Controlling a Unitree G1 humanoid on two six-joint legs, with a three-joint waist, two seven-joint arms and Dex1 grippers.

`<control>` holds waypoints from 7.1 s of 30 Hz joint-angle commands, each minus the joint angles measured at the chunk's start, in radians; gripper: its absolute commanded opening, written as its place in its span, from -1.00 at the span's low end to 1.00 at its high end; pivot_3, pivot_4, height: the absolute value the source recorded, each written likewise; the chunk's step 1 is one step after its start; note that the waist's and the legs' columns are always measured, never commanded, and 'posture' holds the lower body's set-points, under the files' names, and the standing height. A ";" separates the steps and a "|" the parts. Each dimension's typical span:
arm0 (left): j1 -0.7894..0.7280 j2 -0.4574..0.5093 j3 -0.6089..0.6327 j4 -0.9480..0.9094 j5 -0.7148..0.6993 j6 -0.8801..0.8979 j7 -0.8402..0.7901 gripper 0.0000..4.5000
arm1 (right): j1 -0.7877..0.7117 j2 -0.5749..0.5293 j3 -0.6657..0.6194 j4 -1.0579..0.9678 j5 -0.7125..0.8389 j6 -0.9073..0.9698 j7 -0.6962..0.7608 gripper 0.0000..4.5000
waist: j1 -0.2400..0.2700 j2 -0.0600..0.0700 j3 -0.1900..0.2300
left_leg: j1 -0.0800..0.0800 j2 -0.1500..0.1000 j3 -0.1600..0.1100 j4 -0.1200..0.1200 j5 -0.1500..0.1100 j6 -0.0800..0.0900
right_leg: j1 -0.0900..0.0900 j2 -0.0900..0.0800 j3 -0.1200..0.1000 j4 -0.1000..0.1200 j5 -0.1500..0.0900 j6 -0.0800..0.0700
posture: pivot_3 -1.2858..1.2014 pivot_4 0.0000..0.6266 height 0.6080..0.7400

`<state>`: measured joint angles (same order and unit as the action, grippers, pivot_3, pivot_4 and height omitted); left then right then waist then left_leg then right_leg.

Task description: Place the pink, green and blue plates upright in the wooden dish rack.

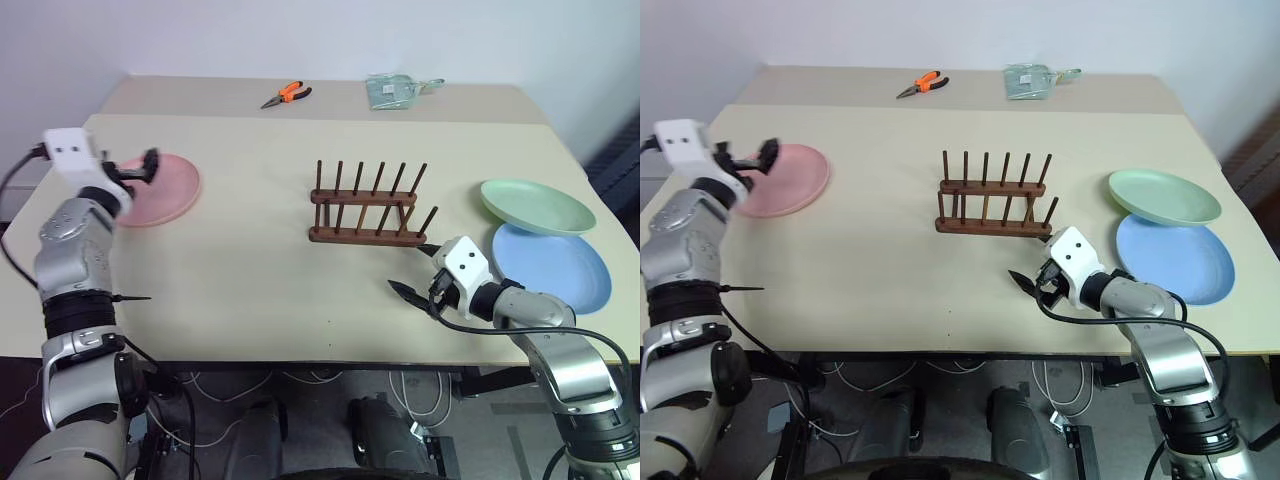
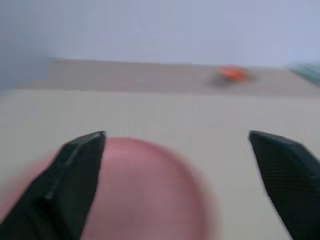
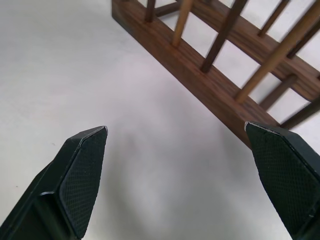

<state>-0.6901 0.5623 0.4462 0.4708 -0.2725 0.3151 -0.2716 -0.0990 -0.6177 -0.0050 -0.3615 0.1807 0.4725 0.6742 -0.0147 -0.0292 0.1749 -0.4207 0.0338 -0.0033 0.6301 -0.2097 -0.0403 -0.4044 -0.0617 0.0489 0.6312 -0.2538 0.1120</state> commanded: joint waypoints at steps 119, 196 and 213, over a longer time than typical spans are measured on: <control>0.124 -0.197 -0.617 -0.629 -0.157 0.069 -0.672 0.46 | 0.133 -0.236 -0.472 -0.214 0.186 0.087 0.004 0.61 | 0.004 0.002 0.002 | -0.005 -0.001 -0.001 0.000 0.000 0.000 | -0.002 -0.001 -0.001 -0.003 -0.002 -0.004 | 0.03 -0.52 0.80; 0.185 -0.119 -0.477 -0.446 -0.040 -0.074 -0.649 0.46 | -0.371 0.285 -0.089 -0.132 0.641 0.187 -0.684 0.76 | -0.001 0.005 0.003 | -0.005 0.000 -0.001 0.000 0.000 0.000 | -0.003 0.000 0.000 -0.001 -0.002 -0.004 | 0.03 -0.52 0.80; 0.145 -0.143 -0.515 -0.431 -0.050 -0.067 -0.708 0.46 | -0.065 -0.255 -0.535 -0.215 0.464 0.252 -0.316 1.00 | 0.006 0.003 0.003 | -0.005 -0.001 -0.001 0.000 0.000 0.001 | -0.002 -0.001 0.000 -0.003 -0.002 -0.004 | 0.03 -0.52 0.80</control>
<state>-0.5202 0.4252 -0.0617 0.0677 -0.2975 0.2518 -0.9622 -0.2190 -0.8523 -0.5032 -0.5610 0.6915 0.7180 0.3298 -0.0086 -0.0259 0.1774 -0.4259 0.0333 -0.0035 0.6304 -0.2101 -0.0393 -0.4065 -0.0627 0.0491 0.6281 -0.2562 0.1080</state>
